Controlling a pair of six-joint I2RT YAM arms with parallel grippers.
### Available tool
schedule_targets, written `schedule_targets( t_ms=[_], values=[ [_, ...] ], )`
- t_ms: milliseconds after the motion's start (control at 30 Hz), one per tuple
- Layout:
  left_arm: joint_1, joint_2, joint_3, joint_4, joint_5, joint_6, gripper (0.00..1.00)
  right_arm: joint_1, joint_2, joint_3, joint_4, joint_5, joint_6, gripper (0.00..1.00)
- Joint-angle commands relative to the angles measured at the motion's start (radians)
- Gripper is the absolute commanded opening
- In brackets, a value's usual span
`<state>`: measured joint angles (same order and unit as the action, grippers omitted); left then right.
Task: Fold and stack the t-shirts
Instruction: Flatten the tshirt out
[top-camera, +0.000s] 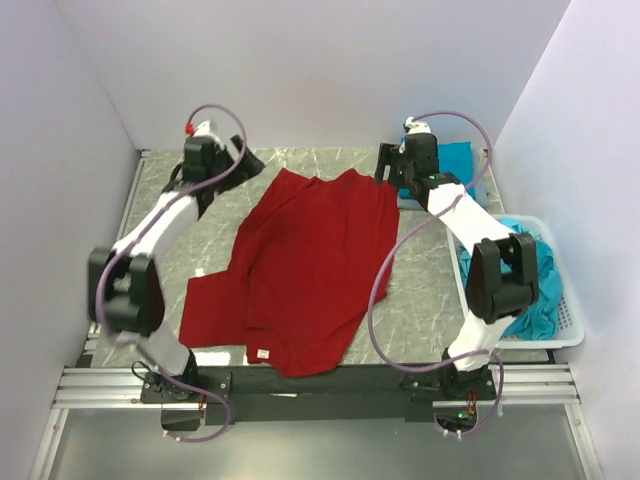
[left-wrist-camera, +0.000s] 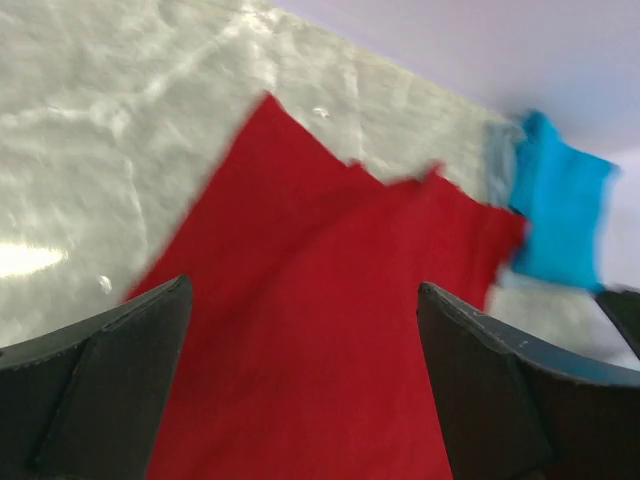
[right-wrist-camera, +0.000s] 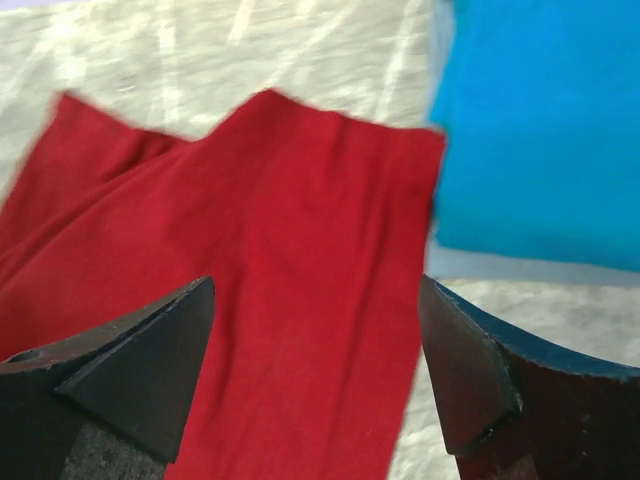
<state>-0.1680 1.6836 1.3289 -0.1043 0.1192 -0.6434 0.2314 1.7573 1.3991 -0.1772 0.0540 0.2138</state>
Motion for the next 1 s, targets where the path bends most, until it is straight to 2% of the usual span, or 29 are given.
schedule_targets(
  t_ms=[0,67,100,200,400,500,600,733,967],
  values=[
    [-0.007,-0.215,-0.217,0.097,0.088,-0.100,0.99,0.017,-0.120,-0.064,0.073,-0.138,0.024,0.88],
    [-0.014,-0.281,-0.337,0.167,0.122,-0.148,0.99,0.063,-0.128,-0.101,0.091,-0.178,0.006,0.89],
    [-0.019,-0.350,-0.465,0.187,0.119,-0.207,0.99,0.081,-0.125,-0.120,0.094,-0.178,0.003,0.89],
    [-0.050,-0.483,-0.668,0.213,0.096,-0.301,0.99,0.169,-0.081,-0.120,0.087,-0.160,0.001,0.89],
    [-0.126,-0.755,-0.891,0.062,0.010,-0.351,0.99,0.287,0.096,-0.008,0.027,-0.154,0.067,0.90],
    [-0.130,-0.872,-0.963,-0.018,-0.024,-0.387,0.99,0.298,0.175,0.029,0.002,-0.193,0.119,0.91],
    [-0.130,-0.967,-1.042,-0.031,-0.044,-0.435,0.99,0.296,0.217,0.029,-0.022,-0.203,0.165,0.91],
    [-0.130,-1.012,-1.111,0.006,-0.075,-0.475,0.99,0.298,0.217,-0.044,-0.028,-0.186,0.194,0.91],
    [-0.130,-0.854,-1.108,0.179,-0.030,-0.417,0.99,0.296,0.108,-0.277,0.002,-0.201,0.245,0.91]
  ],
)
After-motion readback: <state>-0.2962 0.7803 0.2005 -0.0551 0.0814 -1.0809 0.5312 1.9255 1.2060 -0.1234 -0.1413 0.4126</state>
